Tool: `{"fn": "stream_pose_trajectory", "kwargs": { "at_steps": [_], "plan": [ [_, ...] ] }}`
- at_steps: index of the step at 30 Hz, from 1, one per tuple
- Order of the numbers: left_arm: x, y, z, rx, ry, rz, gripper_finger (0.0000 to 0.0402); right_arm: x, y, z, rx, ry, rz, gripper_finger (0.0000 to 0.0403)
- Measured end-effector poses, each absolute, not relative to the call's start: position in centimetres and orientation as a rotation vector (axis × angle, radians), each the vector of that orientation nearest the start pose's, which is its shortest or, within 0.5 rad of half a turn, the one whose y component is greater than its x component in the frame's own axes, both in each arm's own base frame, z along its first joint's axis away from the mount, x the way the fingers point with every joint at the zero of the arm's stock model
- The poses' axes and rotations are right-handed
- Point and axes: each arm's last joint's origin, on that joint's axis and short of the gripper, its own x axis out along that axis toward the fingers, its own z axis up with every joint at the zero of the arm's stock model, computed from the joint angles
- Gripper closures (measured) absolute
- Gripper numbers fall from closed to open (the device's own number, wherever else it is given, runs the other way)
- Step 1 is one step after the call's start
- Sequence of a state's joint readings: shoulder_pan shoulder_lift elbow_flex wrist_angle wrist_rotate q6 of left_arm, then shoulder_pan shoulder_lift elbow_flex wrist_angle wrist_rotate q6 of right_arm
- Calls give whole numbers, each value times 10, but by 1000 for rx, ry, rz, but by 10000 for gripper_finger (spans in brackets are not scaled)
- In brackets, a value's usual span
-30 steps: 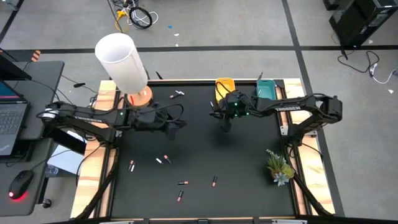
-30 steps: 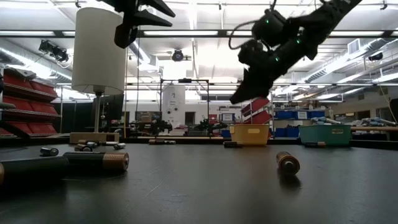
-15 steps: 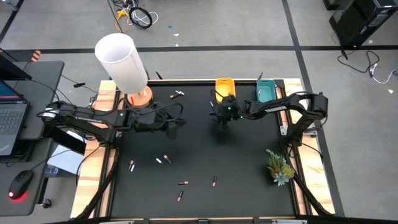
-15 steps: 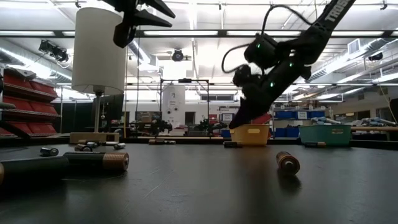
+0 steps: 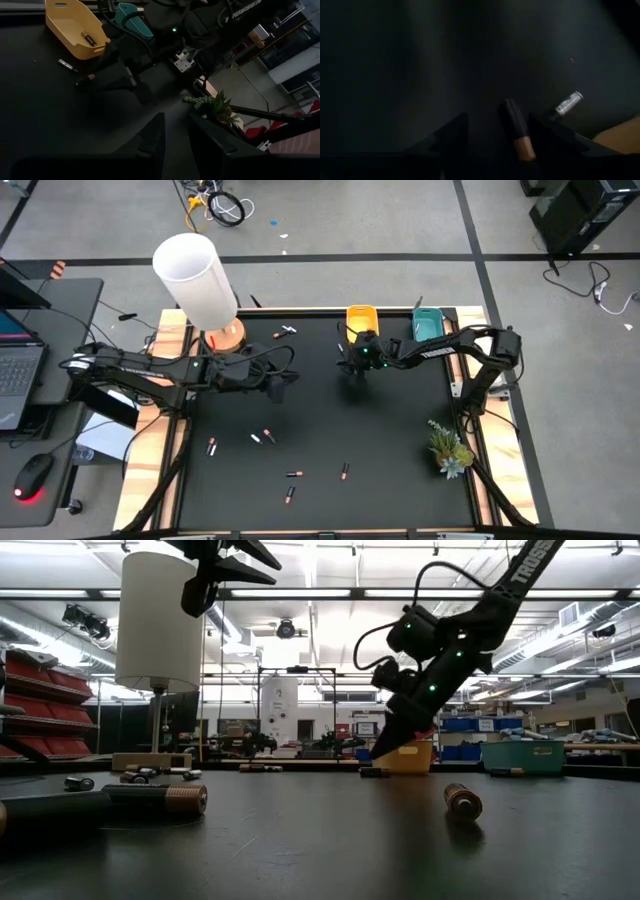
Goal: Sort batteries
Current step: Put the black battery into the yellow bin
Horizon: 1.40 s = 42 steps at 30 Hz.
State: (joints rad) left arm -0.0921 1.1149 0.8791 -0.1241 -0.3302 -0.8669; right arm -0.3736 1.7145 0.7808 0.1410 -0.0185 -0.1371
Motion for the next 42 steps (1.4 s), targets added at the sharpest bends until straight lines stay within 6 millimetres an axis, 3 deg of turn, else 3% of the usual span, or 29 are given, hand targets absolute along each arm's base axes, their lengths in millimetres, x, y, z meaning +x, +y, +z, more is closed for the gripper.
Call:
{"fn": "stream_pose_trajectory", "kwargs": {
  "at_steps": [5, 16, 42],
  "plan": [
    [245, -13, 308, -774, 228, 375, 305, 301, -128, 135, 43, 788, -304, 201],
    [245, -13, 308, -773, 221, 385, 305, 296, -129, 122, 88, 894, -288, 219],
    [245, -14, 308, -778, 231, 366, 305, 304, -120, 129, 37, 913, -234, 361]
  ]
}}
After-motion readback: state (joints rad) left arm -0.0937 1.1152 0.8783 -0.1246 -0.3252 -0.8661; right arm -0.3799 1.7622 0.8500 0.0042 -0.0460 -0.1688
